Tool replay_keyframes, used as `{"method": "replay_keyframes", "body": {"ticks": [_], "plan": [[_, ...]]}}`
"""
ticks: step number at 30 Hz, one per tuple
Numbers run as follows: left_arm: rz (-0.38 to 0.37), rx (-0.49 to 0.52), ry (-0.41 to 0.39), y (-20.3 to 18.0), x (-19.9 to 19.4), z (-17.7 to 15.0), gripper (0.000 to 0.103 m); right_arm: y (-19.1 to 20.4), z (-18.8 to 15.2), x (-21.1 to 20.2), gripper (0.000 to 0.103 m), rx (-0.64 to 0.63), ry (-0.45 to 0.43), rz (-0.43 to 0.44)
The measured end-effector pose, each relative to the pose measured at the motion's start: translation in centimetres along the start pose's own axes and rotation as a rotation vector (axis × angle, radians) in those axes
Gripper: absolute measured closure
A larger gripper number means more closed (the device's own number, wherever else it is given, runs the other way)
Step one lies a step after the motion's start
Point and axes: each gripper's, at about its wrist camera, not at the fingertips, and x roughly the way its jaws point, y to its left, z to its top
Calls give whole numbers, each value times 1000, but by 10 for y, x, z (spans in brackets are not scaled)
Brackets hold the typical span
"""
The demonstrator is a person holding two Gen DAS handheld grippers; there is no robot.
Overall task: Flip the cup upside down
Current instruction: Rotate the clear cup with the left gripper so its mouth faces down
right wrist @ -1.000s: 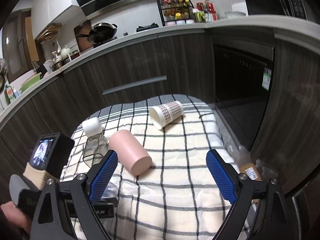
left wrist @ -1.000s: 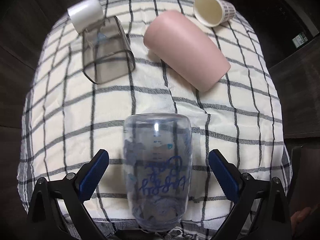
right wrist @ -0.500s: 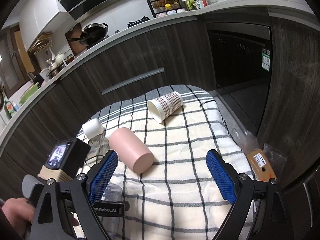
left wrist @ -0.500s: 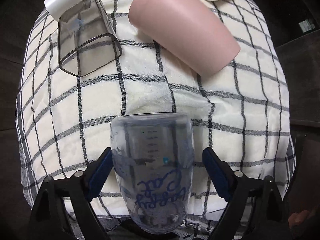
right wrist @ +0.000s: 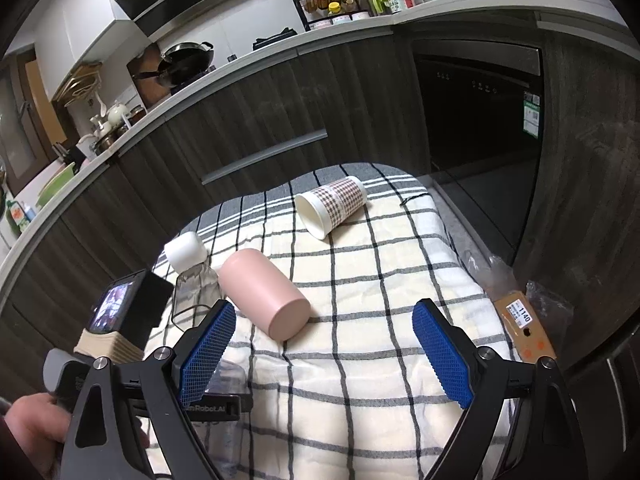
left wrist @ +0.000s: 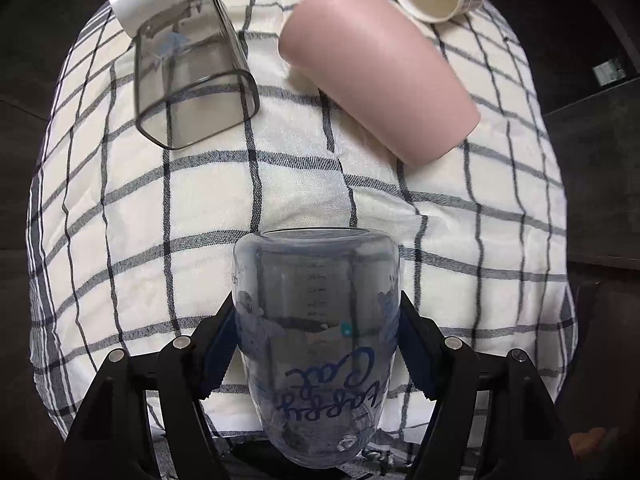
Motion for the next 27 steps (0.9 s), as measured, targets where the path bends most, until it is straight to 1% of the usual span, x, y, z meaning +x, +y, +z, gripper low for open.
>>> {"method": "replay_keyframes", "body": {"ticks": [1,3,4,6,7,8,9,13,15,16,17,18,19,20,23,24,27], "plan": [[-5,-1,-16,1,-4,-1,32,1,0,-3,13,3,-9,-4],[-9,4,-97,4,-20,-7,32,4,2,-8,13,-1,-22,-7],[-10,6,-125,5,-25,-9,32,6,3,-11,13,-6,-27,-8],[-4,14,-229,11,-43,-17,32,11,4,-14,13,-17,-33,-11],[-3,11,-268,15,-49,-21,32,14,4,-15,13,-22,-34,-10],[-11,3,-294,18,-54,-20,32,17,5,-16,13,-30,-35,-11],[-32,-12,-340,26,-59,-24,32,21,4,-17,13,-39,-39,-11],[-47,-51,-504,41,-71,-30,32,36,1,-21,13,-72,-52,-13],[-31,-61,-616,54,-72,-39,32,43,-2,-22,13,-100,-58,-17],[-25,-64,-645,57,-71,-37,32,47,-4,-22,13,-114,-60,-19],[-18,-69,-702,62,-71,-40,32,51,-7,-22,13,-128,-62,-22],[-13,-73,-741,64,-69,-41,32,54,-9,-22,13,-139,-62,-24],[-12,-76,-767,67,-69,-43,32,58,-12,-22,13,-153,-61,-28],[-5,-81,-824,71,-66,-47,32,60,-13,-21,13,-162,-58,-32],[43,-71,-898,71,-55,-50,31,65,-19,-19,13,-182,-46,-46],[45,-64,-906,72,-50,-53,31,66,-20,-19,13,-188,-43,-50],[38,-46,-898,72,-40,-60,31,69,-25,-20,13,-213,-36,-71]]}}
